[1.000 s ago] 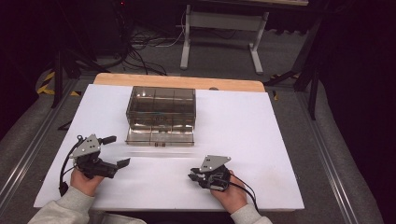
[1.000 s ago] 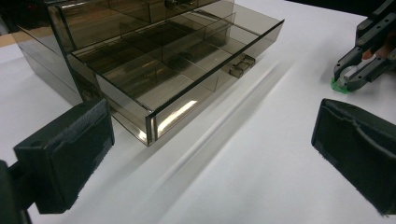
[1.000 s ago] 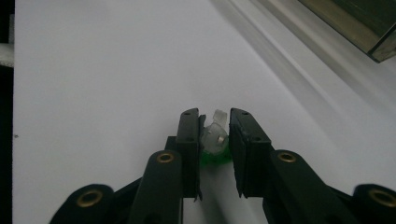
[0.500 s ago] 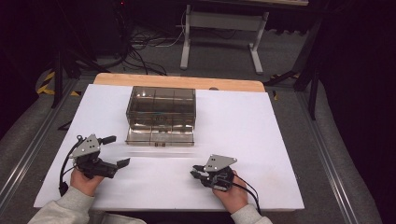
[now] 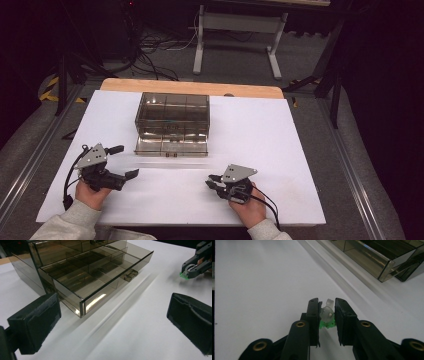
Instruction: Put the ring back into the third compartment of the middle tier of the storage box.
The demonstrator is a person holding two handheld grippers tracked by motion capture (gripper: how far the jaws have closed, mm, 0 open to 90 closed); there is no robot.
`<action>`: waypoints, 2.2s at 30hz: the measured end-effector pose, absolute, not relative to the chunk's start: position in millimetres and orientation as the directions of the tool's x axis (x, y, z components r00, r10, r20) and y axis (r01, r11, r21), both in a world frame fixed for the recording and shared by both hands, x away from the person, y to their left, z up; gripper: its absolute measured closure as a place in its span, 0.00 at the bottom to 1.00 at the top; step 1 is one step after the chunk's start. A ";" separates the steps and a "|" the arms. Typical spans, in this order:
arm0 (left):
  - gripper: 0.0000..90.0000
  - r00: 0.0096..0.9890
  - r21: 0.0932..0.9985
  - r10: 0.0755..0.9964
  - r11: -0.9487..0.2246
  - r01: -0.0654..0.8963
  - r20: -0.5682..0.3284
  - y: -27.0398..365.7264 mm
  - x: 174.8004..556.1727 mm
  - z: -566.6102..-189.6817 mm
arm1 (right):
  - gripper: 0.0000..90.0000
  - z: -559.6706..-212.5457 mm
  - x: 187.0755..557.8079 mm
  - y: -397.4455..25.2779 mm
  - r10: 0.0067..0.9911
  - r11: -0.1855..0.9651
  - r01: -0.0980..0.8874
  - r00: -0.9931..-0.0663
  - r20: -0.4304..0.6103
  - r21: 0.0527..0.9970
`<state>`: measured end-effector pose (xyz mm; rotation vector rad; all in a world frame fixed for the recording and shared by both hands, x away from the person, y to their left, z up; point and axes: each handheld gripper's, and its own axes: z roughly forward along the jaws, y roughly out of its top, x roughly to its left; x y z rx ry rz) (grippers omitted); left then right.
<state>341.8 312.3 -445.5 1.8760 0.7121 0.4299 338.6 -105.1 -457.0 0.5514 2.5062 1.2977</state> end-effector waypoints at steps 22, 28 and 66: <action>0.00 0.756 0.916 0.653 -0.287 0.280 -0.026 312.5 341.7 -445.6 | 0.83 -435.6 350.0 -115.0 0.500 0.514 0.224 -0.863 -0.077 0.828; 0.00 0.757 0.915 0.653 -0.289 0.281 -0.026 312.4 341.7 -445.5 | 0.83 -430.1 358.3 -112.0 0.490 0.529 0.242 -0.870 -0.059 0.814; 0.00 0.761 0.916 0.649 -0.289 0.278 -0.027 312.3 341.7 -445.7 | 0.83 -404.1 403.4 -77.3 0.526 0.516 0.253 -0.848 -0.069 0.818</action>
